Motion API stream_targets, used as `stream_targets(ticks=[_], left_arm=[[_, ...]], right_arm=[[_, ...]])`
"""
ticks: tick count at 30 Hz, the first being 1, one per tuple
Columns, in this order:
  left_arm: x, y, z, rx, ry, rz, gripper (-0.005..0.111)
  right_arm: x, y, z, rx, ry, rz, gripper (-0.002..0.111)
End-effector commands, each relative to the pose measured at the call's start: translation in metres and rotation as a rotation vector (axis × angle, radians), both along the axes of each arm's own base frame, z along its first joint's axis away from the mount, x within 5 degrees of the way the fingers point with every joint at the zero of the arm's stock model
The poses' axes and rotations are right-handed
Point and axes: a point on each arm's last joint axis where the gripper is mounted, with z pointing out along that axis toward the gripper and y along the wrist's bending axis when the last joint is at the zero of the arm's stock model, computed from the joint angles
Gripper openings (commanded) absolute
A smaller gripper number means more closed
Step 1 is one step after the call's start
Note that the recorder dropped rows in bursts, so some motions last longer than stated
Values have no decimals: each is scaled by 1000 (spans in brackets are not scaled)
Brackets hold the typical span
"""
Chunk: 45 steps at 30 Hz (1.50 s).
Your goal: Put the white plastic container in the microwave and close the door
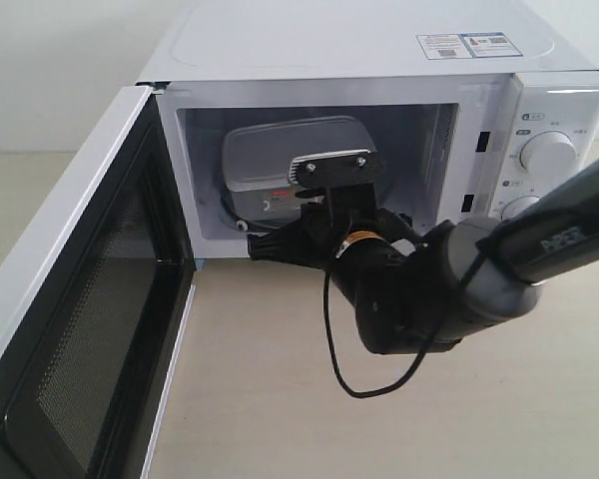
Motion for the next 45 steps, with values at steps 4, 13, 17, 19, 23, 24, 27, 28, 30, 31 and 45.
stream_targets(ticks=[4, 13, 17, 19, 23, 24, 27, 28, 30, 31, 45], left_arm=[[0, 0, -1, -19, -1, 2, 4], [0, 0, -1, -19, -1, 2, 4], [0, 0, -1, -19, -1, 2, 4], [0, 0, -1, -19, -1, 2, 4], [0, 0, -1, -19, -1, 2, 4], [0, 0, -1, -19, -1, 2, 4], [0, 0, -1, -19, -1, 2, 4], [0, 0, -1, -19, -1, 2, 4], [0, 0, -1, -19, -1, 2, 4], [0, 0, -1, -19, -1, 2, 4], [0, 0, -1, -19, -1, 2, 4]], right_arm=[[-38, -22, 33, 0, 87, 53, 0], [-93, -32, 66, -90, 386, 314, 0], [-119, -36, 85, -91, 515, 436, 0], [-133, -39, 94, -92, 575, 493, 0], [-152, -43, 101, -107, 685, 576, 0], [-156, -44, 102, -110, 714, 592, 0], [-165, -45, 99, -117, 811, 630, 0], [-168, -46, 98, -124, 843, 645, 0], [-173, -46, 97, -128, 897, 665, 0], [-175, -46, 97, -118, 925, 667, 0], [-173, -46, 98, -96, 913, 645, 0]])
